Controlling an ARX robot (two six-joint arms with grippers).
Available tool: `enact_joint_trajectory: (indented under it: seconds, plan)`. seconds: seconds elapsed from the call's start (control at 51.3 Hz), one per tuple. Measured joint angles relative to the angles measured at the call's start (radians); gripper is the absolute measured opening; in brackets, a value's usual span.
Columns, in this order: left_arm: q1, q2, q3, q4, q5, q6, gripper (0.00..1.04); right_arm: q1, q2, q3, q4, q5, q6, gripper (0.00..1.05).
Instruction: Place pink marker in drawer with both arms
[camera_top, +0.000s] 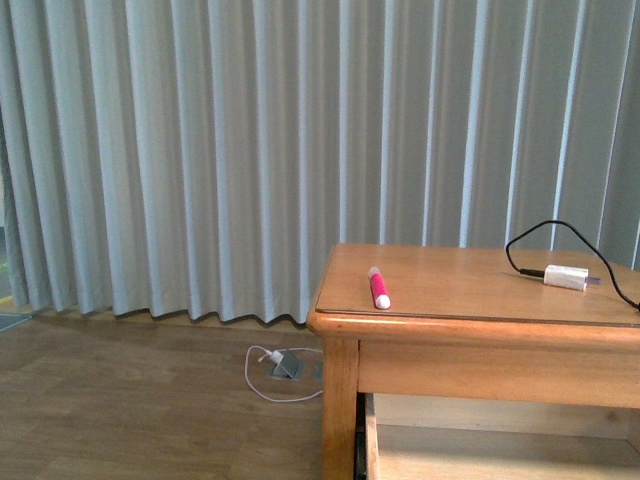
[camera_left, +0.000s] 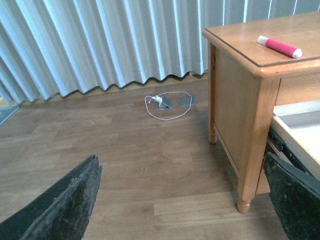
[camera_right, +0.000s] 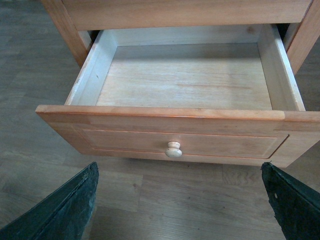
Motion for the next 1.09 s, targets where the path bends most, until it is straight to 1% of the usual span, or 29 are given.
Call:
enact_joint_trajectory:
  seconds: [0.059, 0.156, 0.273, 0.332, 0.468, 0.585, 0.858, 1.092]
  plan:
    - [-0.051, 0.181, 0.091, 0.09, -0.034, 0.018, 0.99, 0.0, 0.0, 0.0, 0.0, 0.0, 0.0, 0.96]
    - [-0.107, 0.385, 0.204, 0.133, -0.055, 0.014, 0.99, 0.0, 0.0, 0.0, 0.0, 0.0, 0.0, 0.96]
    - [-0.164, 0.58, 0.33, 0.138, -0.074, -0.002, 0.99, 0.0, 0.0, 0.0, 0.0, 0.0, 0.0, 0.96]
    - [-0.206, 0.715, 0.434, 0.137, -0.084, -0.026, 0.99, 0.0, 0.0, 0.0, 0.0, 0.0, 0.0, 0.96]
    - [-0.262, 0.906, 0.625, 0.128, -0.101, -0.071, 0.99, 0.0, 0.0, 0.0, 0.0, 0.0, 0.0, 0.96]
    - [-0.297, 1.056, 0.805, 0.097, -0.119, -0.113, 0.99, 0.0, 0.0, 0.0, 0.0, 0.0, 0.0, 0.96]
    - [-0.331, 1.299, 1.158, -0.025, -0.153, -0.171, 0.99, 0.0, 0.0, 0.0, 0.0, 0.0, 0.0, 0.96]
    - [-0.357, 1.461, 1.399, -0.123, -0.168, -0.192, 0.99, 0.0, 0.0, 0.0, 0.0, 0.0, 0.0, 0.96]
